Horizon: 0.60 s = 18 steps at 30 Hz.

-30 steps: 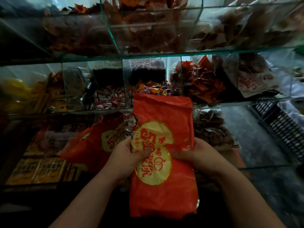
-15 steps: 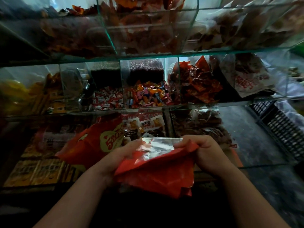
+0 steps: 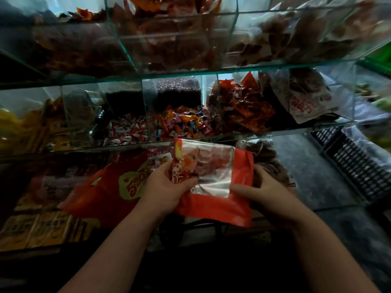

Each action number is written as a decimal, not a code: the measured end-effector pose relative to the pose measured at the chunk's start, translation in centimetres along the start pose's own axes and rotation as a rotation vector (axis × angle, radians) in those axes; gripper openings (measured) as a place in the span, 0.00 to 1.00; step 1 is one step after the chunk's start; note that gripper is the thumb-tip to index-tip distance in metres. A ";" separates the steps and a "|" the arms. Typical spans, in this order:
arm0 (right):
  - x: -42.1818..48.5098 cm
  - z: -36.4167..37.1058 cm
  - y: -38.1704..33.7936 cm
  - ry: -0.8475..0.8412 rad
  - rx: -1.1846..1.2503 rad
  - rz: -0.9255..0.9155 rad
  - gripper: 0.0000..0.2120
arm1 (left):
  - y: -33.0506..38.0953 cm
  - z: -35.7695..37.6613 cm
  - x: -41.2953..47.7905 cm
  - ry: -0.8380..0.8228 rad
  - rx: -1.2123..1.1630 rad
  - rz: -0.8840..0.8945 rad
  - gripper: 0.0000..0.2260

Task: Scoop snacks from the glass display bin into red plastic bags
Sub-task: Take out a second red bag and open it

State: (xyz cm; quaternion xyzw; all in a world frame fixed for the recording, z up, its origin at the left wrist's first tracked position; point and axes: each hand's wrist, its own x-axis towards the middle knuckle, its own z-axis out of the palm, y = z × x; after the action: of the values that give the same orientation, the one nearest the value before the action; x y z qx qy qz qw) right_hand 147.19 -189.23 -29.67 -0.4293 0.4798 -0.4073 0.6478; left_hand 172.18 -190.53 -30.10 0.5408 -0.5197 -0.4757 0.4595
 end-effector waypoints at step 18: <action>1.4 -11.4 -0.1 0.540 -0.556 0.119 0.12 | -2.9 11.5 4.1 -0.222 0.250 -0.182 0.11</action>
State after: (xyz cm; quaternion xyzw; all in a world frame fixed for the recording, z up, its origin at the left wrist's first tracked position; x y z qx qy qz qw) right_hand 136.37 -192.45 -31.92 -0.4374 0.7490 -0.3218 0.3796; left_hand 161.17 -194.51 -34.58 0.5825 -0.5714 -0.5037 0.2837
